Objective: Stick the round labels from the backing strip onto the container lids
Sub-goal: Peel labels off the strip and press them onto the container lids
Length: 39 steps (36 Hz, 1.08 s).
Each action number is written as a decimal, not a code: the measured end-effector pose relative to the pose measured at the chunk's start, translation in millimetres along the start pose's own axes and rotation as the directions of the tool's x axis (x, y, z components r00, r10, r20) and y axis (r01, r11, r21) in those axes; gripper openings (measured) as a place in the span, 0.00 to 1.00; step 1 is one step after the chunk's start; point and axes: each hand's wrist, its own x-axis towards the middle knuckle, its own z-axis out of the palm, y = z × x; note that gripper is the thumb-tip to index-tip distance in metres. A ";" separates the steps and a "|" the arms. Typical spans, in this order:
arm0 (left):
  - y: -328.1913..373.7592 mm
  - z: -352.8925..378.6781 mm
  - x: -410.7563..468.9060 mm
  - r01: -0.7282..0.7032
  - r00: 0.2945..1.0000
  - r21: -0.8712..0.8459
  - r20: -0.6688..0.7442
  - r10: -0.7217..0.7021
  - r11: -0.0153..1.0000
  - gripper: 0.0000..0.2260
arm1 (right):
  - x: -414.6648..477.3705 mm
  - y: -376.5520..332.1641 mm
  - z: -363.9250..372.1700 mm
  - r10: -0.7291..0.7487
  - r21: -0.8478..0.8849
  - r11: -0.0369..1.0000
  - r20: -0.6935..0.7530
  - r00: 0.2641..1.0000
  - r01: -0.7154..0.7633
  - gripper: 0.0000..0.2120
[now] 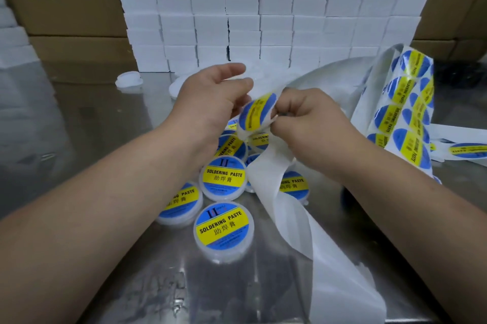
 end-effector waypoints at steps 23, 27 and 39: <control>-0.5 -11.1 61.8 -0.045 0.987 0.523 -0.111 0.120 0.851 0.10 | 17.4 17.5 -11.0 0.200 0.161 0.979 -0.647 0.736 -0.125 0.05; -13.6 -10.0 92.8 -0.039 0.999 0.738 0.006 0.051 0.674 0.15 | 15.8 15.3 -8.4 0.225 0.246 0.965 -0.610 0.760 -0.088 0.05; -62.6 30.9 158.3 -0.408 0.902 0.906 0.380 -0.206 -0.115 0.36 | 13.2 19.8 -8.7 0.257 0.260 0.958 -0.584 0.770 -0.122 0.06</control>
